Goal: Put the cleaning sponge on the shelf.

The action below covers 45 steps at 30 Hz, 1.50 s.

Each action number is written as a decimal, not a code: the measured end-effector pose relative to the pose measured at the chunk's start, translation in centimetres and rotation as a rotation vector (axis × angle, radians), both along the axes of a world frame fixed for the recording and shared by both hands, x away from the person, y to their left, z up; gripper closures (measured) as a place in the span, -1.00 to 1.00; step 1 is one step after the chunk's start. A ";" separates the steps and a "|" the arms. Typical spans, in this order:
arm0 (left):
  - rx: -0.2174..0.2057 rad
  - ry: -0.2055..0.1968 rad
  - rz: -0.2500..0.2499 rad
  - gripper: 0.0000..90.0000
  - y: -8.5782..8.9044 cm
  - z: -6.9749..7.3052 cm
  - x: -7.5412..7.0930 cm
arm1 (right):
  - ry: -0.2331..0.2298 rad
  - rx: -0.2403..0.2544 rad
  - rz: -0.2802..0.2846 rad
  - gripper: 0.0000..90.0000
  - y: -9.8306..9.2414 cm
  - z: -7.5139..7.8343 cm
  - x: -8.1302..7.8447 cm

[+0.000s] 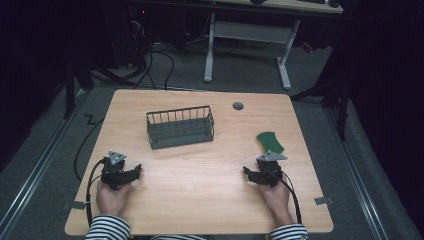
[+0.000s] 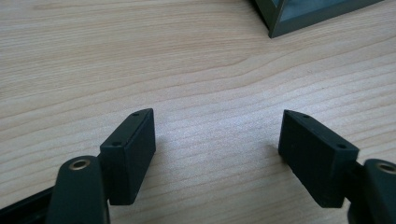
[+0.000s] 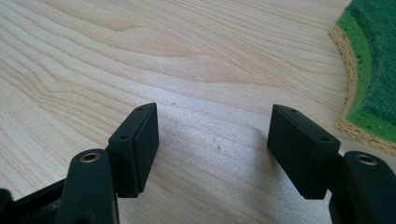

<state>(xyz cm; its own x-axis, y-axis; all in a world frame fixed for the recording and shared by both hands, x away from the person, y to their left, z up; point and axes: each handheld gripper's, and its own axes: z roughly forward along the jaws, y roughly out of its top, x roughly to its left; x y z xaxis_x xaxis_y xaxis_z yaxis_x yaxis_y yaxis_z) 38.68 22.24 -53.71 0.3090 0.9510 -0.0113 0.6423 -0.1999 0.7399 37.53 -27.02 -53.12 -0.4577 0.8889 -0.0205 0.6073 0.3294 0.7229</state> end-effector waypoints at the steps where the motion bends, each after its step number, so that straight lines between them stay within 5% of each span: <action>1: 0.000 -0.001 0.001 -0.38 0.0 0.0 0.0 | -0.001 0.000 0.001 -0.24 0.0 0.0 0.0; 35: -0.016 0.009 -0.032 -0.37 -0.1 0.1 0.2 | 0.019 0.003 -0.014 -0.13 0.1 0.2 0.0; 45: -0.042 0.005 -0.054 -0.27 -0.6 1.2 0.4 | 0.040 0.097 0.014 -0.05 -0.1 2.2 1.1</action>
<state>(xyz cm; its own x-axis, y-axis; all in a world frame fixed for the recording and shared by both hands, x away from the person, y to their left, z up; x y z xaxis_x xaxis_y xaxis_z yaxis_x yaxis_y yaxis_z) 39.05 21.63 -52.46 0.3598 0.9316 -0.0522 0.6351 -0.2035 0.7452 38.61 -27.13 -50.91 -0.4689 0.8793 0.0839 0.6323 0.2678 0.7270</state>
